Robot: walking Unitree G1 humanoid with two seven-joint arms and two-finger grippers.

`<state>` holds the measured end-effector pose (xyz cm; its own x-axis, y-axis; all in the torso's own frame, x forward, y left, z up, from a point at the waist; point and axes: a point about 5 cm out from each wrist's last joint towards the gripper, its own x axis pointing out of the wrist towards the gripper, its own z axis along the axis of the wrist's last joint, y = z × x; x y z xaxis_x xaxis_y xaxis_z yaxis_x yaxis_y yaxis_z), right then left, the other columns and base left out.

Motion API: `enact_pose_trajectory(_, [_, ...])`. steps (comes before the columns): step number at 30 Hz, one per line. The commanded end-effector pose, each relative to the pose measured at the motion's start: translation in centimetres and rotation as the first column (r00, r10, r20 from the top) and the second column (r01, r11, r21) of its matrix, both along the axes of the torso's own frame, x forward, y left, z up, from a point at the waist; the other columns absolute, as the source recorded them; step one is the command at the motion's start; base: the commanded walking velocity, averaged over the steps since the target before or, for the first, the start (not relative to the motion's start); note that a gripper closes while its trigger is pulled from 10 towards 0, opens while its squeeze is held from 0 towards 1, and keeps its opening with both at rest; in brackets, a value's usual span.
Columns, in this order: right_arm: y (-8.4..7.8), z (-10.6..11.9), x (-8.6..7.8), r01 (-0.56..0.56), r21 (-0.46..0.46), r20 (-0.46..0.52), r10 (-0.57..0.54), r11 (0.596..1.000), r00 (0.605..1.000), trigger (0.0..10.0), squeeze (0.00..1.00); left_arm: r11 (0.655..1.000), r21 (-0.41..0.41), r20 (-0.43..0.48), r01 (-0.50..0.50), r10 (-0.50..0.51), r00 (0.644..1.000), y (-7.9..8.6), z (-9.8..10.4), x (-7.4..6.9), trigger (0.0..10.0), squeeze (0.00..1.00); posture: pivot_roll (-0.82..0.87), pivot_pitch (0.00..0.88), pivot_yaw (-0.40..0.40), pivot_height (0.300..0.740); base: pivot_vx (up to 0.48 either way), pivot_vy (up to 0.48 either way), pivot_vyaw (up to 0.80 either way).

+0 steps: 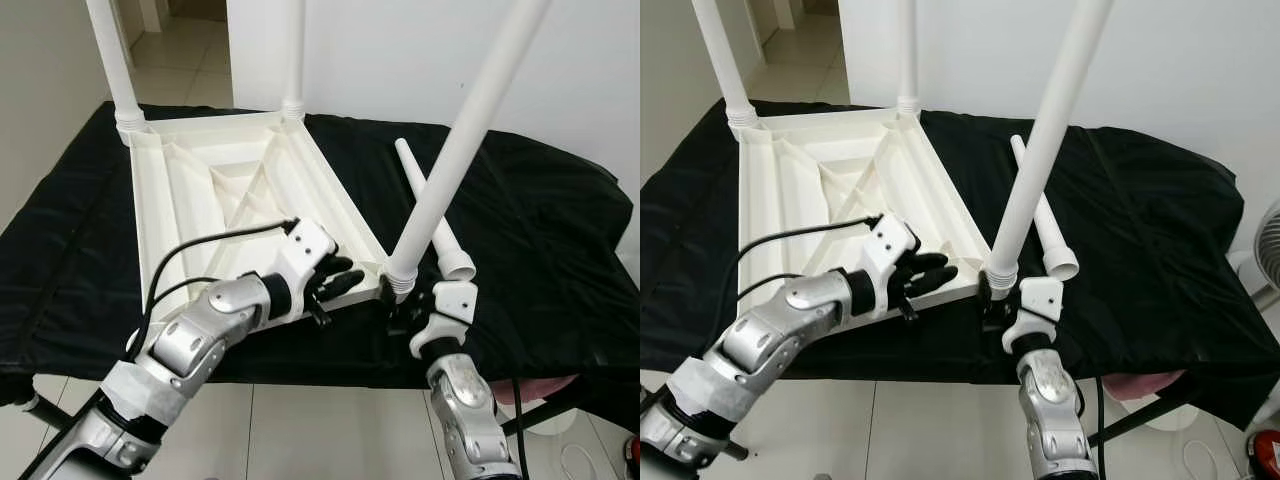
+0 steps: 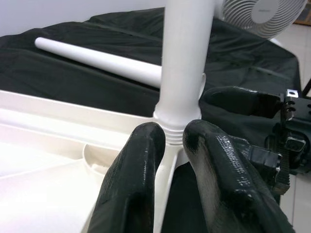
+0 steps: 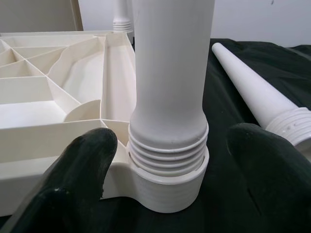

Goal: Building children table

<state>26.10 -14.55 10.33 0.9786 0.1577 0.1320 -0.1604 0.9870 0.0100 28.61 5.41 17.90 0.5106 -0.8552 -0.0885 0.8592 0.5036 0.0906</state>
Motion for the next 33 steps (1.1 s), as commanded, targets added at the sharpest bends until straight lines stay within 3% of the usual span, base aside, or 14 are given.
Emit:
enact_pose_trajectory(1, [0.1,0.2,-0.2,-0.025,-0.009,0.016,0.025,1.000,1.000,8.5,0.00,0.998,0.001,-0.008,0.067,-0.067,0.998,0.0,0.2,-0.2,10.0,0.00,-0.05,0.000,-0.063,0.740,0.000,0.000,0.00])
enact_pose_trajectory(2, [0.3,0.3,-0.3,-0.042,-0.008,0.018,0.042,0.999,0.999,4.3,0.00,0.999,-0.010,-0.002,0.052,-0.052,0.999,0.2,0.4,0.0,10.0,0.00,-0.05,0.000,-0.063,0.740,0.000,0.000,0.00])
enact_pose_trajectory(3, [0.3,0.3,-0.3,-0.042,-0.008,0.018,0.042,0.999,0.999,4.3,0.00,0.999,-0.010,-0.002,0.052,-0.052,0.999,0.2,0.4,0.0,10.0,0.00,-0.05,0.000,-0.063,0.740,0.000,0.000,0.00])
enact_pose_trajectory(4, [0.4,0.4,-0.4,-0.055,-0.005,0.023,0.055,0.998,0.998,1.4,0.00,0.999,-0.020,0.004,0.040,-0.040,0.999,0.3,0.6,0.1,10.0,0.00,-0.05,0.000,-0.065,0.740,0.000,0.000,0.00])
enact_pose_trajectory(5, [0.4,0.4,-0.4,-0.055,-0.005,0.023,0.055,0.998,0.998,1.4,0.00,0.999,-0.020,0.004,0.040,-0.040,0.999,0.3,0.6,0.1,10.0,0.00,-0.05,0.000,-0.065,0.740,0.000,0.000,0.00])
enact_pose_trajectory(6, [0.5,0.6,-0.4,-0.068,0.004,0.033,0.068,0.998,0.997,0.0,0.00,0.999,-0.028,0.008,0.026,-0.025,1.000,0.4,0.7,0.1,10.0,0.00,-0.05,0.000,-0.068,0.740,0.000,0.000,0.00])
enact_pose_trajectory(17, [0.5,1.4,0.7,-0.086,0.020,0.054,0.085,0.996,0.995,0.0,0.00,0.996,-0.082,-0.014,-0.023,0.022,1.000,0.0,0.6,-0.1,10.0,0.00,-0.04,0.000,-0.077,0.740,0.000,0.000,0.00])
enact_pose_trajectory(19, [0.4,1.5,0.9,-0.079,0.020,0.055,0.078,0.997,0.995,0.2,0.00,0.996,-0.088,-0.020,-0.025,0.023,1.000,-0.2,0.5,-0.2,10.0,0.00,-0.04,0.000,-0.077,0.740,0.000,0.000,0.00])
enact_pose_trajectory(20, [0.2,1.5,1.2,-0.062,0.025,0.051,0.061,0.998,0.997,8.5,0.00,0.996,-0.091,-0.022,-0.024,0.022,1.000,-0.3,0.5,-0.4,10.0,0.00,-0.03,0.000,-0.077,0.740,0.000,0.000,0.00])
enact_pose_trajectory(21, [0.2,1.5,1.2,-0.062,0.025,0.051,0.061,0.998,0.997,8.5,0.00,0.996,-0.091,-0.022,-0.024,0.022,1.000,-0.3,0.5,-0.4,10.0,0.00,-0.03,0.000,-0.077,0.740,0.000,0.000,0.00])
enact_pose_trajectory(22, [-0.1,1.6,1.5,-0.037,0.027,0.047,0.036,0.999,0.998,10.0,0.00,0.995,-0.095,-0.024,-0.023,0.021,0.999,-0.4,0.5,-0.4,10.0,0.00,-0.03,0.000,-0.077,0.740,0.000,0.000,0.00])
enact_pose_trajectory(25, [-0.6,1.6,1.8,-0.008,0.042,0.041,0.006,0.999,0.999,10.0,0.00,0.995,-0.095,-0.024,-0.023,0.021,0.999,-0.5,0.5,-0.4,10.0,0.00,-0.03,0.000,-0.077,0.740,0.000,0.000,0.00])
enact_pose_trajectory(29, [-2.8,1.7,2.8,0.125,0.046,0.033,-0.127,0.991,0.991,10.0,0.00,0.995,-0.095,-0.024,-0.025,0.022,0.999,-0.5,0.5,-0.4,10.0,0.00,-0.03,0.000,-0.072,0.740,0.000,0.000,0.00])
enact_pose_trajectory(33, [-3.4,1.9,3.0,0.156,0.053,0.039,-0.158,0.986,0.987,10.0,0.00,0.996,-0.076,-0.036,-0.044,0.041,0.998,-0.4,0.1,-0.1,10.0,0.00,-0.03,0.000,-0.067,0.740,0.000,0.000,0.00])
